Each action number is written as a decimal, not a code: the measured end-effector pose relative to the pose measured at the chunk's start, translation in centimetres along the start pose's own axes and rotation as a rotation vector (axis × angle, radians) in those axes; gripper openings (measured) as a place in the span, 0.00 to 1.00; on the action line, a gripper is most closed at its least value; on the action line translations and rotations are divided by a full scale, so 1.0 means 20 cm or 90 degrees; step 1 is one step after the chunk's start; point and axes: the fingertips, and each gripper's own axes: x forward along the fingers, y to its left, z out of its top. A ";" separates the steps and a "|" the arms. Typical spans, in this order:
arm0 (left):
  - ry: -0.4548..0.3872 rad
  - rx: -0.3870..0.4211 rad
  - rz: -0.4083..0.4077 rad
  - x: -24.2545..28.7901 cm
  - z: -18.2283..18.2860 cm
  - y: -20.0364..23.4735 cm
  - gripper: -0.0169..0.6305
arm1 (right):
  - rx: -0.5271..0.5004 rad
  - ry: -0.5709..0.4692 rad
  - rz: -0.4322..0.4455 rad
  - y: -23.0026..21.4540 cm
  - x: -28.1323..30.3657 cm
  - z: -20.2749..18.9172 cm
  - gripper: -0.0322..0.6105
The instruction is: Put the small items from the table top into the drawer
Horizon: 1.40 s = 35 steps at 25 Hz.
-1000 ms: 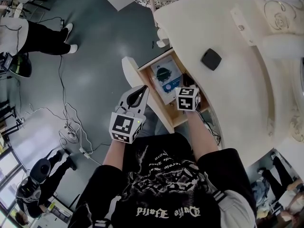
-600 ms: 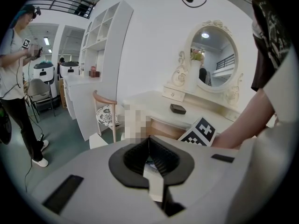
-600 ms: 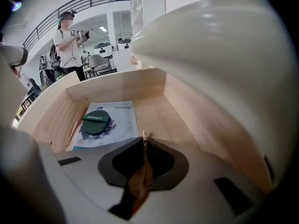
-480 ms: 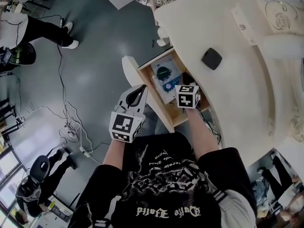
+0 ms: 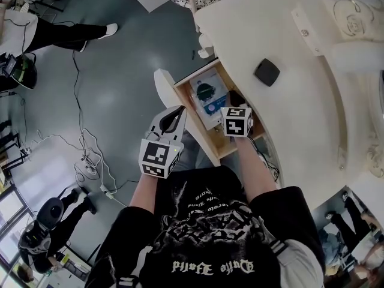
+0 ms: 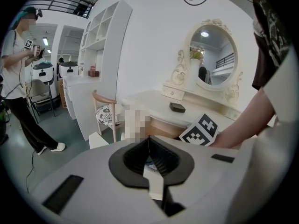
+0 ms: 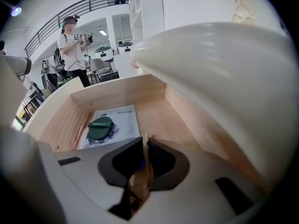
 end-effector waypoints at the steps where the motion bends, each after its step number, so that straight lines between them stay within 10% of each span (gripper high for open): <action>1: 0.000 0.002 0.001 0.00 0.00 0.00 0.05 | -0.001 -0.002 0.000 0.00 0.00 0.00 0.10; 35: -0.064 -0.028 -0.041 -0.04 0.03 -0.12 0.05 | -0.028 -0.118 0.042 0.13 -0.49 0.23 0.14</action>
